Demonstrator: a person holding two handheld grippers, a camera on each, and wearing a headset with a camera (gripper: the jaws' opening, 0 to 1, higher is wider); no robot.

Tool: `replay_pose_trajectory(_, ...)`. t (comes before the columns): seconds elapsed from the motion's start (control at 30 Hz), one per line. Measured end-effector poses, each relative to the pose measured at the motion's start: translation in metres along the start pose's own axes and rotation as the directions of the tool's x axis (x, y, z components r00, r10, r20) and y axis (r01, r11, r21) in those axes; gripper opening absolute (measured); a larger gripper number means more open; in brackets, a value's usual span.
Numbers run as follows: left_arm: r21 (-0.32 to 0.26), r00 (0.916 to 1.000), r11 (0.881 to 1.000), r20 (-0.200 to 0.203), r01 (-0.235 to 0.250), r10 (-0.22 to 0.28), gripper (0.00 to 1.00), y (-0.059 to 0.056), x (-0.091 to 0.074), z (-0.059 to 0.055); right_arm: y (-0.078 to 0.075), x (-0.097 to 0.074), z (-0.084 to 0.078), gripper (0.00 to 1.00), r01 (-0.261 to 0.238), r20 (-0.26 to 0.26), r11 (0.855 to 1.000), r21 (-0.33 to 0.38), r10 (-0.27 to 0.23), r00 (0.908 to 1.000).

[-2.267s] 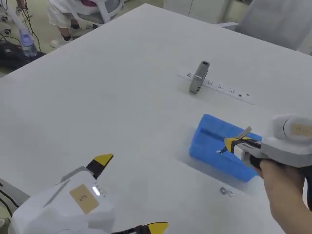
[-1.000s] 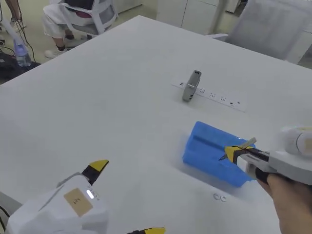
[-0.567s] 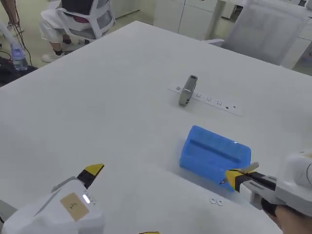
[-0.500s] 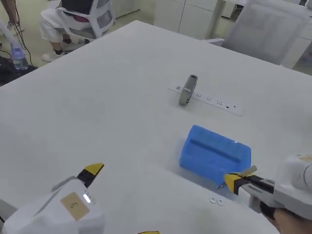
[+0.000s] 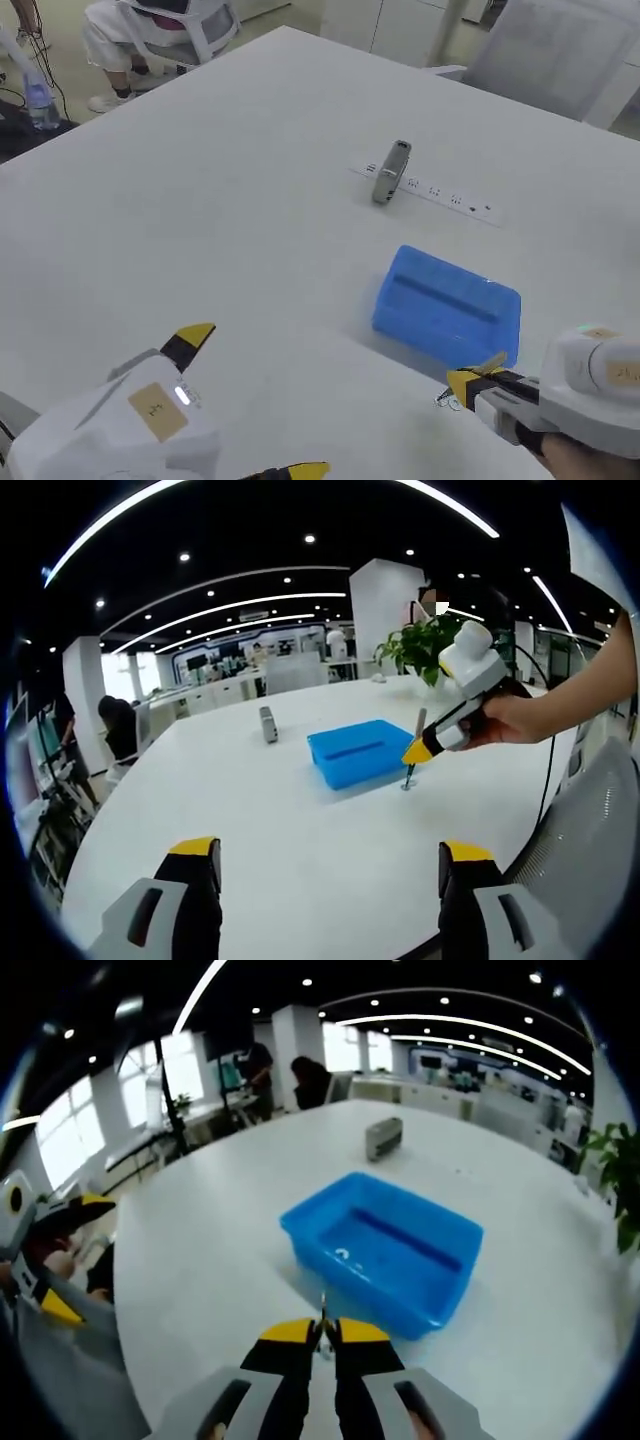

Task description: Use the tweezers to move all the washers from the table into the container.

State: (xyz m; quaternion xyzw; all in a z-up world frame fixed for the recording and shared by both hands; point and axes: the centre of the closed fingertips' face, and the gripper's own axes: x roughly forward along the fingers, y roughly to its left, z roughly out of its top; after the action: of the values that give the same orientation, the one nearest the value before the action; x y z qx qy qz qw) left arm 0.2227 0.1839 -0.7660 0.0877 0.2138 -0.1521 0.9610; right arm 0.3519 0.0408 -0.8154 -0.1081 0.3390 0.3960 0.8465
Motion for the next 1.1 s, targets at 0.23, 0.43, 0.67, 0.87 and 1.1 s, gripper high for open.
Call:
replay_pose_trajectory(0.23, 0.003, 1.0, 1.0, -0.006, 0.001, -0.001, 0.91, -0.0004, 0.0002, -0.001, -0.0012, 0.0041, -0.0013, 0.04, -0.006, -0.014, 1.0, 0.006, 0.006, 0.9999)
replay_pose_trajectory(0.43, 0.003, 1.0, 1.0, -0.008, 0.001, 0.0, 0.91, -0.0006, -0.0001, -0.001, 0.0015, 0.0051, -0.0022, 0.03, 0.006, -0.018, 0.999, -0.052, -0.007, 0.9998)
replay_pose_trajectory(0.67, 0.005, 1.0, 1.0, -0.01, 0.001, -0.001, 0.9, -0.001, -0.0002, -0.0012, -0.0031, 0.006, -0.0026, 0.02, 0.027, 0.005, 0.997, -0.071, -0.027, 0.9996)
replay_pose_trajectory(0.87, 0.009, 1.0, 1.0, -0.009, 0.002, -0.002, 0.89, -0.0014, -0.0001, -0.0013, -0.0056, 0.0089, -0.0032, 0.02, 0.032, -0.001, 0.999, -0.043, -0.032, 0.9995)
replay_pose_trajectory(1.1, 0.013, 1.0, 1.0, -0.009, -0.001, 0.001, 0.89, -0.001, -0.0003, -0.0015, -0.0057, 0.0074, -0.0027, 0.02, 0.021, -0.027, 1.0, -0.008, -0.021, 0.9994)
